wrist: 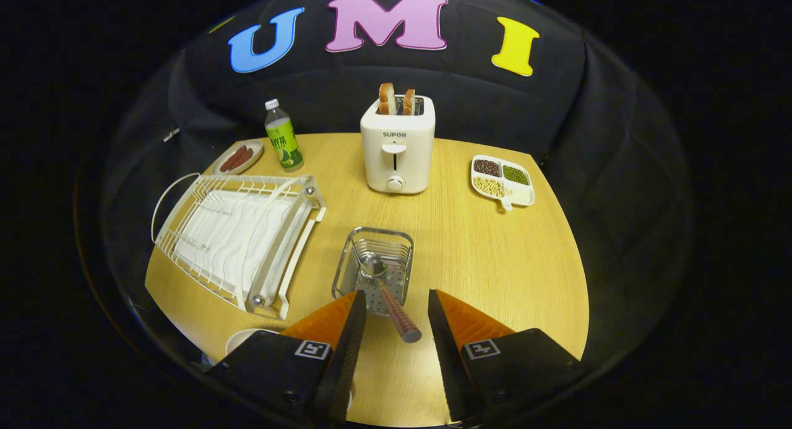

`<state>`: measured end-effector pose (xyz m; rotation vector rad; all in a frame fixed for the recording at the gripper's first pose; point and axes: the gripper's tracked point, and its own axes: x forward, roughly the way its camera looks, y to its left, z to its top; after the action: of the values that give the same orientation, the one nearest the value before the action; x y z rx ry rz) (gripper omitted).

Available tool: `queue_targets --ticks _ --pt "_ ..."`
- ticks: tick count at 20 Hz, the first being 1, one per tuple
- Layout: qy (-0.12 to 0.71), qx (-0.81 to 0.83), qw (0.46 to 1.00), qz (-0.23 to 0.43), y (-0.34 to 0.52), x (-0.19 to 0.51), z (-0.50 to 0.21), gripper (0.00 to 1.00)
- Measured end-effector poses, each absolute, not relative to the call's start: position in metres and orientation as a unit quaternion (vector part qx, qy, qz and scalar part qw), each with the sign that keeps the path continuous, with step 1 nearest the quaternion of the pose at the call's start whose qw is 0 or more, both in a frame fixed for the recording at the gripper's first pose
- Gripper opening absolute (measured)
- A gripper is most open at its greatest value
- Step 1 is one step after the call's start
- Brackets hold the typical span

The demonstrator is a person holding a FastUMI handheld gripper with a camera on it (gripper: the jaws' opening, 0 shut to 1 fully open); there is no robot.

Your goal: Take the plate from the dish rack, then take the spoon from the basket and place it into the plate.

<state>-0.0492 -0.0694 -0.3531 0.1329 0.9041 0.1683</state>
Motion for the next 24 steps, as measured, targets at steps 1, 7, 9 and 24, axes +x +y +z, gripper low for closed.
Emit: queue_targets --ticks 1,7,9,24 --pt "0.446 0.056 0.89 0.081 -0.07 -0.052 -0.361 0.53" --pt "0.447 0.146 0.876 0.106 -0.047 -0.054 -0.354 0.16" --pt "0.44 0.142 0.882 0.089 -0.056 -0.052 -0.351 0.13" --pt "0.358 0.224 0.895 0.141 -0.05 -0.129 -0.225 0.13"
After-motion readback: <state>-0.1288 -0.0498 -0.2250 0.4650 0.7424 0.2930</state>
